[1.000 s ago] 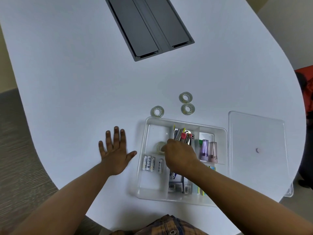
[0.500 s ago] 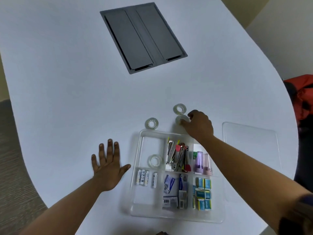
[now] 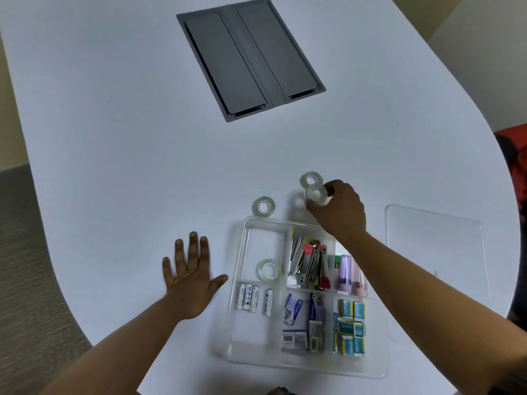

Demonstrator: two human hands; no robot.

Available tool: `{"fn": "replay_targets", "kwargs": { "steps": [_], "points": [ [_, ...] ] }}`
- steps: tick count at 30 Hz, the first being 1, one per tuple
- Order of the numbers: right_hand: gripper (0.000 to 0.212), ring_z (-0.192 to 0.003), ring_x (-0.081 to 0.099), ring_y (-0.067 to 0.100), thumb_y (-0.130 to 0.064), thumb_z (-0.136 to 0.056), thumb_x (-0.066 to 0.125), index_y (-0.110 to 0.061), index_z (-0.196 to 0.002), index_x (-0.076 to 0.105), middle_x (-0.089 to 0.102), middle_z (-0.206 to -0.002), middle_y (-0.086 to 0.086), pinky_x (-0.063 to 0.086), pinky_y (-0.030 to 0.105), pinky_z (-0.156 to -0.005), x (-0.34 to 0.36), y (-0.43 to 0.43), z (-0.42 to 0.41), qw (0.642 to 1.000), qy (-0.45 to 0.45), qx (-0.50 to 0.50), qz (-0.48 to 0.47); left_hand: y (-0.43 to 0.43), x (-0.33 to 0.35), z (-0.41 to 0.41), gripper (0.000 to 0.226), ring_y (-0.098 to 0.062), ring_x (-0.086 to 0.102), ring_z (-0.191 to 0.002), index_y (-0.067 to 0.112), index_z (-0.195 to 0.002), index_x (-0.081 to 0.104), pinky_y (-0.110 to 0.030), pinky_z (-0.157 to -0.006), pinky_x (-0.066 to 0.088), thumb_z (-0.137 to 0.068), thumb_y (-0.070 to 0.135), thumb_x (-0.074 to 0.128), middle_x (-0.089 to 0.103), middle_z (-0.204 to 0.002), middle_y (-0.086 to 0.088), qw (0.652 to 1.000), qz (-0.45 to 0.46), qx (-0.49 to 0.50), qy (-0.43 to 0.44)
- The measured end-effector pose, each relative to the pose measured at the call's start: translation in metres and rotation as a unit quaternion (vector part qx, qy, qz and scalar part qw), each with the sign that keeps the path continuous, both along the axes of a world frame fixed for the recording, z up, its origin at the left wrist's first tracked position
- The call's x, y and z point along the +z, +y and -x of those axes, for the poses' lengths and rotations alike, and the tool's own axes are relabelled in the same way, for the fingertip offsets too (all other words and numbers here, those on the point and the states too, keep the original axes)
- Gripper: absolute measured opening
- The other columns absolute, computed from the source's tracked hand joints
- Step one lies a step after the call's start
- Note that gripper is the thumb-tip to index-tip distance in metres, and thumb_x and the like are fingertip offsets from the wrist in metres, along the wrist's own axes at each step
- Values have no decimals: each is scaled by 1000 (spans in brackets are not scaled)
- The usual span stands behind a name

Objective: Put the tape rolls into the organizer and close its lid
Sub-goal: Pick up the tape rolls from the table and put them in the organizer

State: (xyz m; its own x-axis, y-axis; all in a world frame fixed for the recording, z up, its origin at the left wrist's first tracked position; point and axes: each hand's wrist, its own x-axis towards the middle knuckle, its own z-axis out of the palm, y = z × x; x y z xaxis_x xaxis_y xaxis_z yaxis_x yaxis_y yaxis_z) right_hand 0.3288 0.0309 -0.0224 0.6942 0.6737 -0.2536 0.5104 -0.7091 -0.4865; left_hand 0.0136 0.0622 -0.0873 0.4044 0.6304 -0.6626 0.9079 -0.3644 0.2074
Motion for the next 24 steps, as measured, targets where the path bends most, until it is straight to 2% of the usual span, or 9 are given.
{"fn": "replay_targets", "kwargs": {
  "steps": [3, 5, 8, 11, 18, 24],
  "points": [
    [49, -80, 61, 12, -44, -69, 74, -29, -111, 55, 57, -109, -9, 49, 31, -70, 19, -17, 31, 990, 45, 117, -59, 1, 3, -1, 89, -26, -48, -125, 19, -132, -39, -56, -111, -15, -89, 64, 23, -51, -138, 2, 1000, 4, 2, -2],
    [55, -85, 61, 10, -40, -71, 76, -30, -121, 54, 56, -116, -8, 50, 30, -74, 24, -29, 53, 974, 45, 218, -29, 1, 4, -1, 89, -26, -47, -125, 18, -131, -39, -55, -110, -15, -90, 64, 24, -51, -138, 2, 1000, 6, 5, -3],
    [62, -112, 52, 18, -43, -76, 71, -28, -132, 49, 59, -125, -4, 45, 35, -90, 20, -41, 81, 945, -12, 324, 36, 0, 4, 0, 89, -25, -46, -126, 19, -132, -39, -55, -111, -15, -89, 64, 25, -50, -140, 2, 1000, 3, 5, -7],
    [58, -114, 51, 23, -40, -78, 71, -23, -130, 52, 64, -122, -1, 41, 36, -91, 11, -48, 96, 916, -52, 391, 70, 1, 4, -1, 88, -26, -46, -126, 20, -133, -38, -55, -110, -15, -89, 64, 25, -49, -141, 2, 1000, 5, 6, -9],
    [33, -105, 51, 23, -41, -80, 68, -19, -105, 66, 69, -104, -1, 39, 34, -82, 3, -36, 106, 901, -72, 413, 110, 0, 4, 0, 87, -26, -44, -129, 22, -134, -37, -55, -110, -15, -90, 64, 25, -47, -142, 2, 1000, -1, 9, -17],
    [37, -105, 54, 22, -52, -88, 56, -25, -111, 67, 62, -106, 6, 41, 32, -85, 12, -35, 105, 908, -26, 399, 125, 0, 3, 0, 87, -26, -45, -128, 22, -134, -37, -54, -110, -16, -90, 64, 25, -49, -141, 2, 1000, 2, 10, -16]
  ]
}}
